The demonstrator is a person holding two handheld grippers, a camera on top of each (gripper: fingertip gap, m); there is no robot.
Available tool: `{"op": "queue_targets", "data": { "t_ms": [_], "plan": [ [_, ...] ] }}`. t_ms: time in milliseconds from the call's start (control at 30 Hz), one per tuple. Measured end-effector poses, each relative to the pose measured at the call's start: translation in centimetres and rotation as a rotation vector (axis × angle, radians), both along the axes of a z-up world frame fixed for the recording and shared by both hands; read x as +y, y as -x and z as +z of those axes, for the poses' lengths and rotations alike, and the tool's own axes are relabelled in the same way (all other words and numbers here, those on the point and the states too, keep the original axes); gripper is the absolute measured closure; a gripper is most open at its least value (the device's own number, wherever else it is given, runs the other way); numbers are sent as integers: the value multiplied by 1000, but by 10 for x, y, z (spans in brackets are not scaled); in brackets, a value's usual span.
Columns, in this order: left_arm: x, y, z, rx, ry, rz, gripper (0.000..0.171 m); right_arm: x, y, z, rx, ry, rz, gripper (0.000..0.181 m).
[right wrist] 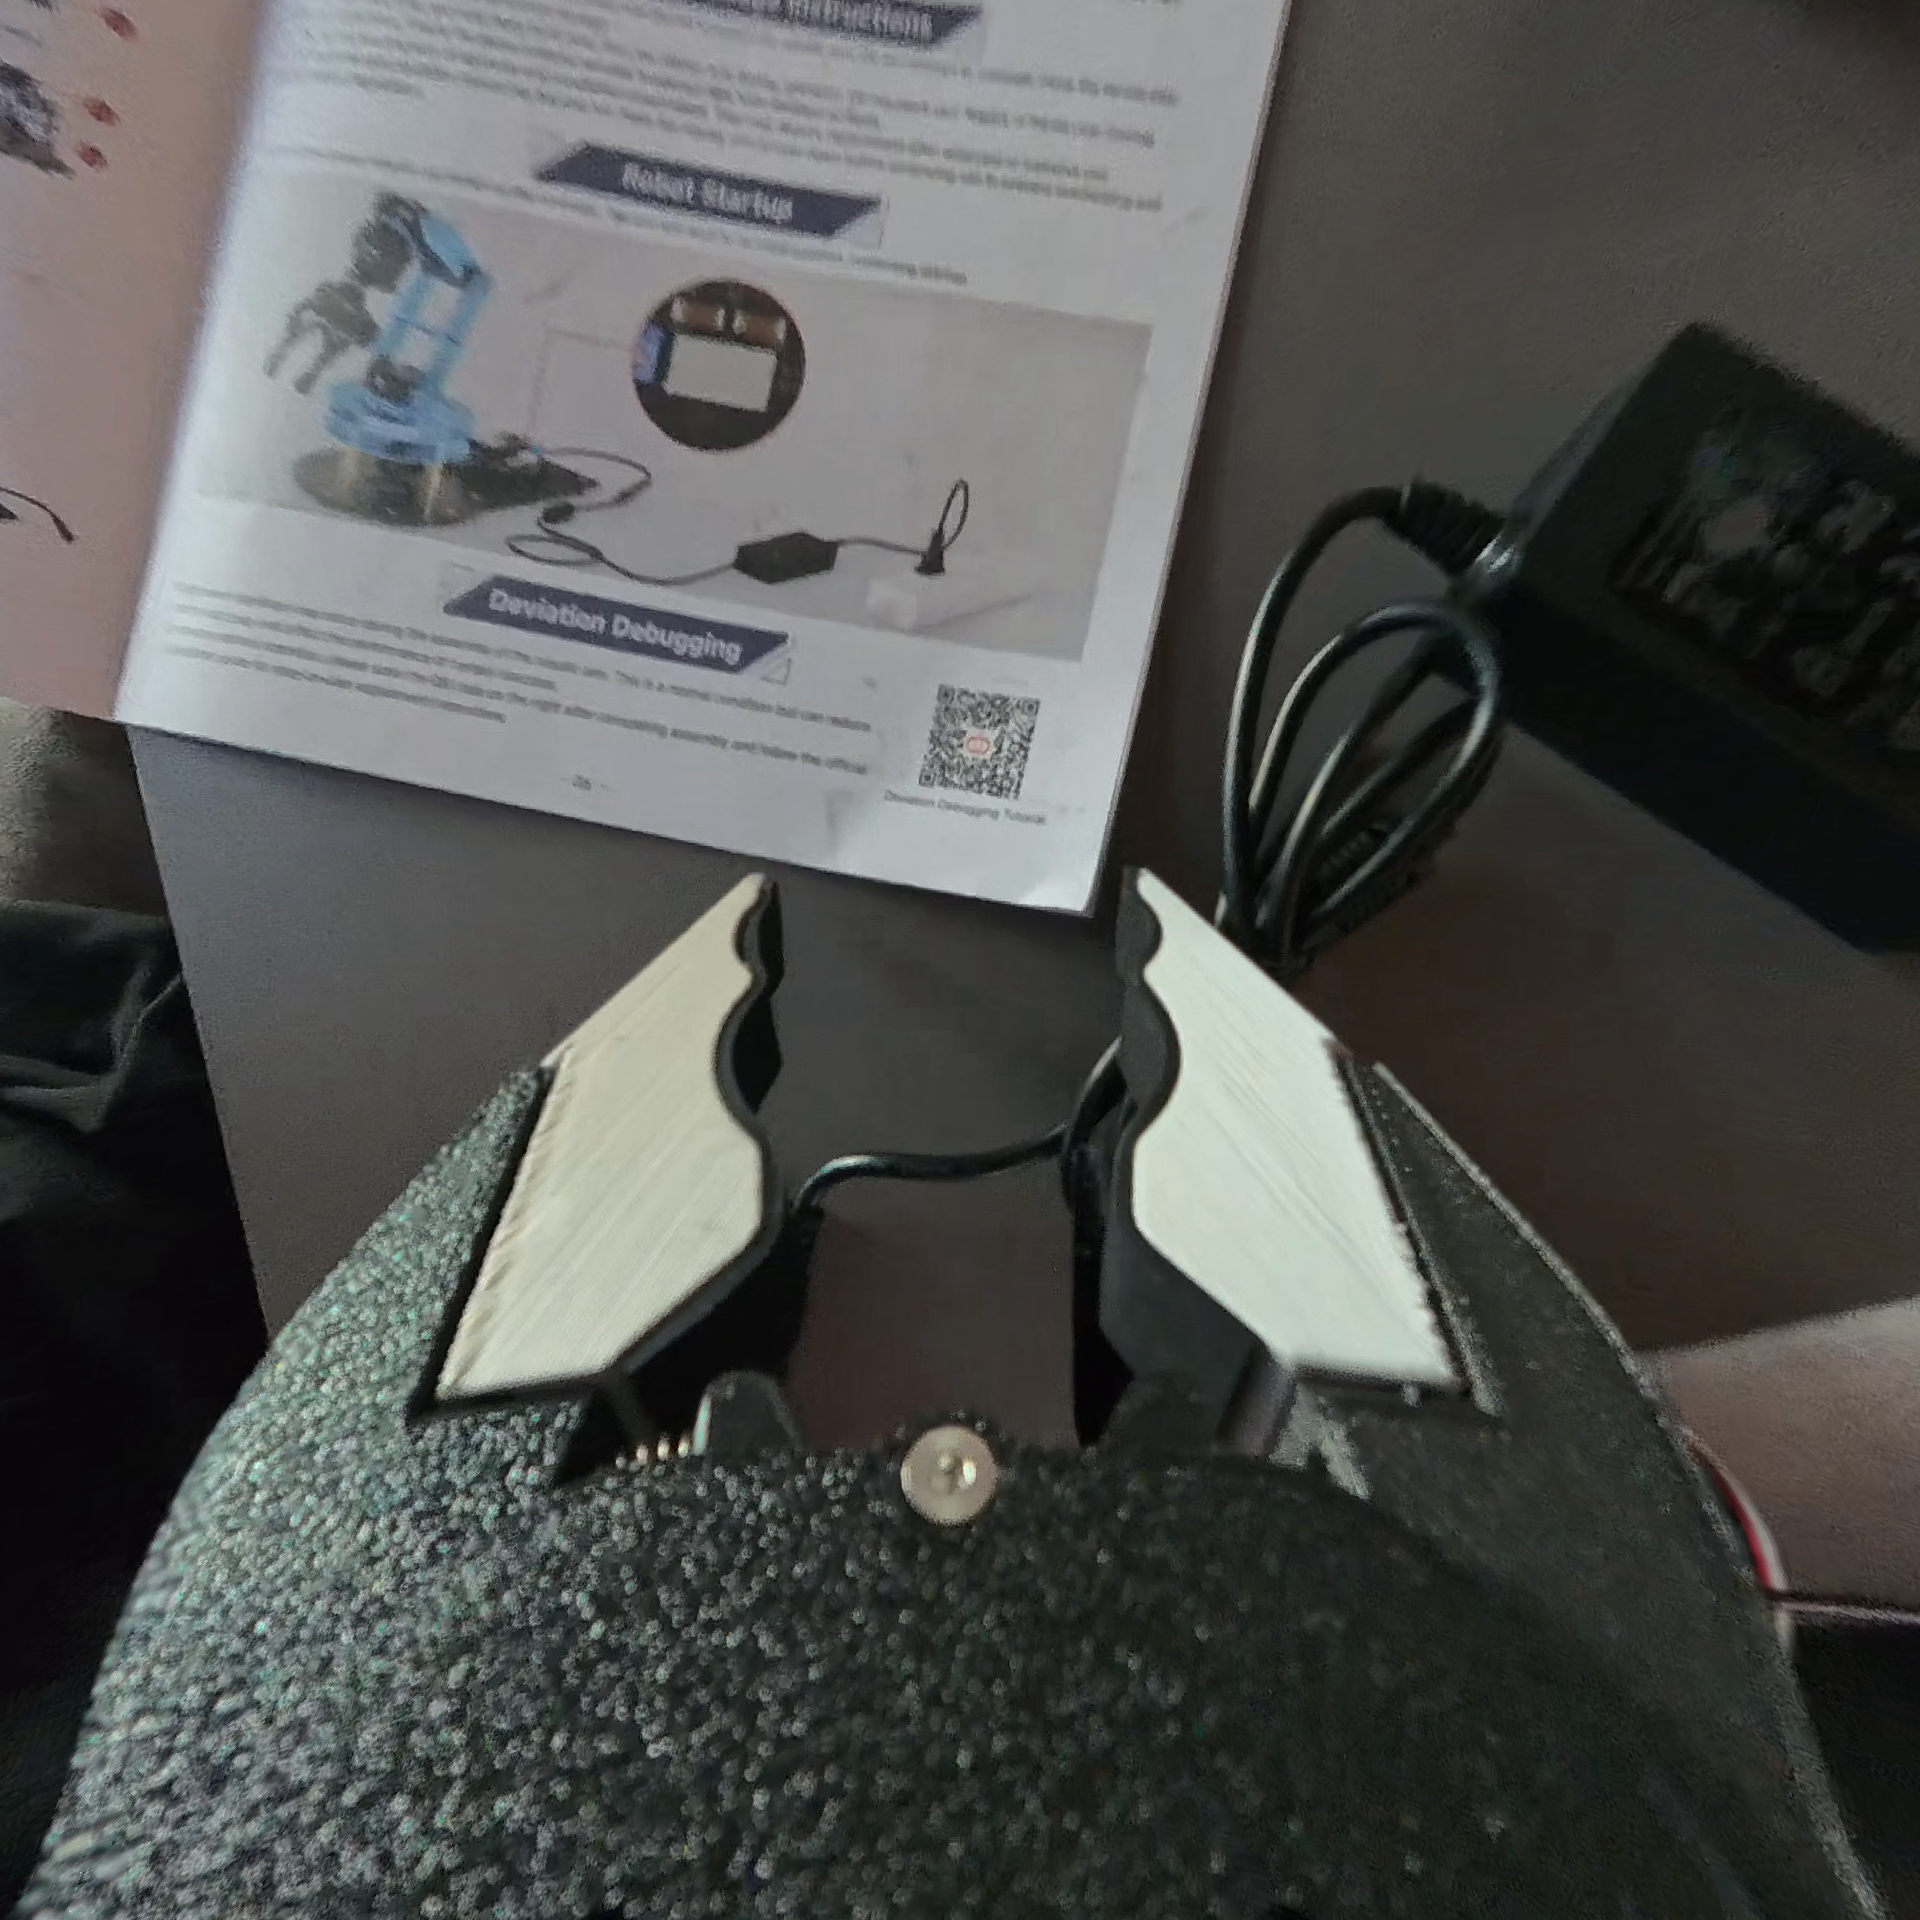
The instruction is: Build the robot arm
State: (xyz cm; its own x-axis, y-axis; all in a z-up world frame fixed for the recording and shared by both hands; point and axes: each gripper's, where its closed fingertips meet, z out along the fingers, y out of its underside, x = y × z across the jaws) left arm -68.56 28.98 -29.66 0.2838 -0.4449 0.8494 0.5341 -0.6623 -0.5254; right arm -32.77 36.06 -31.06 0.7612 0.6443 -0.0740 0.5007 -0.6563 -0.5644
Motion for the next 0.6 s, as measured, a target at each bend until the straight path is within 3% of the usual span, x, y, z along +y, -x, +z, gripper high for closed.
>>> {"op": "queue_targets", "data": {
  "t_ms": [233, 300, 400, 600],
  "plan": [
    [18, 2, -2, 62, 19, -8, 169, 2, 2, 1, 30, 8, -22, 122],
    [24, 6, -3, 91, 27, -18, 168, 4, 0, 4, 52, -2, -38, 136],
    [33, 14, 0, 129, 36, -29, 167, 5, 0, 18, 145, -36, -54, 173],
    [46, 2, -6, 342, 24, -98, 155, -11, 5, 59, 342, -98, -39, 180]
  ]
}}
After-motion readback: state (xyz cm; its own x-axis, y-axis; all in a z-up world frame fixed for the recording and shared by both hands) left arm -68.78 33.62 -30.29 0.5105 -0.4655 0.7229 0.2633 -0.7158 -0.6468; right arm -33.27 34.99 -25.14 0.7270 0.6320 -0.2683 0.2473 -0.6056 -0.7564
